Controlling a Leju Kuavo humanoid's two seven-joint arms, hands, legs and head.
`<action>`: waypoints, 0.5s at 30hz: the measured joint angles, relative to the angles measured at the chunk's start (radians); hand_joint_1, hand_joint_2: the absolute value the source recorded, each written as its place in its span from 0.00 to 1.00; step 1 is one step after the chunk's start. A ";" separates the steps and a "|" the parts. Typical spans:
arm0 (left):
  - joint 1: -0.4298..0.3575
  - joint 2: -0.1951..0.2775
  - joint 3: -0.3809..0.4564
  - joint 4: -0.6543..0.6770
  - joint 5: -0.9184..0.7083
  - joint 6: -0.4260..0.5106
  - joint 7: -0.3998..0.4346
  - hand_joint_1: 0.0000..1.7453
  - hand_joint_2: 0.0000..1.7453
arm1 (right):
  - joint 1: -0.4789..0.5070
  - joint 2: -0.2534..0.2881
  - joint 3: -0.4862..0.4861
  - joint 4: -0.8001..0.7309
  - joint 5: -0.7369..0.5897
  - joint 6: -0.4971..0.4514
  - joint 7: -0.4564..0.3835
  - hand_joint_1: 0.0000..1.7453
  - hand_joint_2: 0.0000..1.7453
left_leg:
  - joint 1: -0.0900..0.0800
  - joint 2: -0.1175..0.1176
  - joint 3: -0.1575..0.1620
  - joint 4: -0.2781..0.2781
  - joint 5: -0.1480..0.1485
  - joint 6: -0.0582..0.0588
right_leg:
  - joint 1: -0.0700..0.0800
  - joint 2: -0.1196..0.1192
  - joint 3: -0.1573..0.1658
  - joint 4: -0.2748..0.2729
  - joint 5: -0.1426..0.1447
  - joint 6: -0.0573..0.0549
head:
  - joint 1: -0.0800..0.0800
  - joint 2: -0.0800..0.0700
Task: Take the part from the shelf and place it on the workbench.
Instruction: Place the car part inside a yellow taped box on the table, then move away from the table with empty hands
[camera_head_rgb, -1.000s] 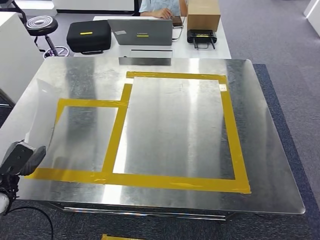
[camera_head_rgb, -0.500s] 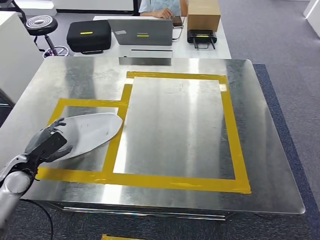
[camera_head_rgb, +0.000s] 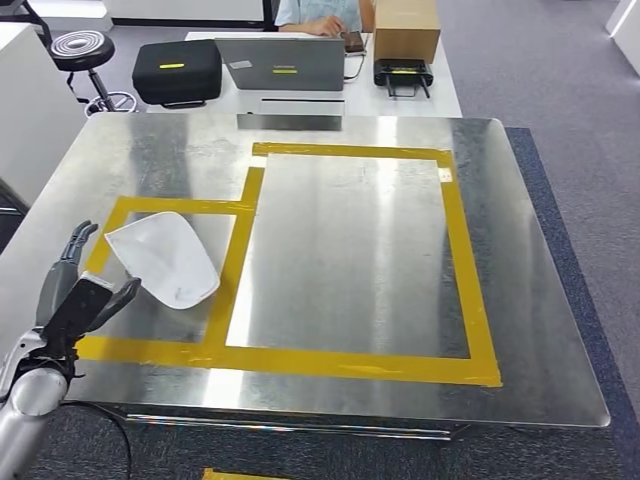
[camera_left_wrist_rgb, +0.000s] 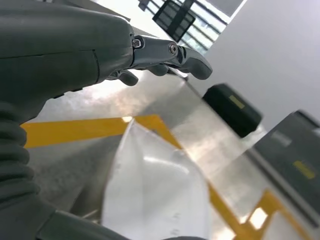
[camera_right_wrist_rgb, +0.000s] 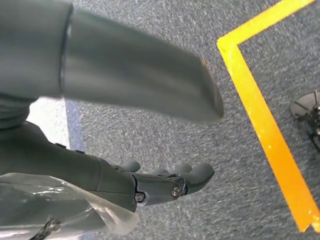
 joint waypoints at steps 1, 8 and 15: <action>0.033 -0.011 0.012 -0.044 0.023 0.028 -0.028 0.00 0.00 | 0.003 -0.002 0.001 -0.013 -0.003 -0.015 0.009 0.00 0.00 | -0.001 0.001 0.000 0.001 -0.001 0.002 | -0.001 0.001 0.000 -0.001 0.000 0.001 | 0.000 0.000; 0.359 -0.082 0.099 -0.395 0.214 0.206 -0.243 0.00 0.00 | 0.031 -0.026 0.009 -0.135 0.003 -0.110 0.077 0.00 0.00 | 0.000 0.006 0.003 -0.009 0.005 0.023 | -0.005 0.000 -0.001 0.003 -0.011 0.018 | 0.000 0.000; 0.530 -0.135 0.130 -0.574 0.257 0.248 -0.302 0.00 0.00 | 0.036 -0.043 0.010 -0.199 0.007 -0.129 0.097 0.00 0.00 | 0.008 0.010 -0.009 -0.022 0.025 0.032 | -0.007 -0.007 -0.091 0.248 -0.131 0.033 | 0.002 0.000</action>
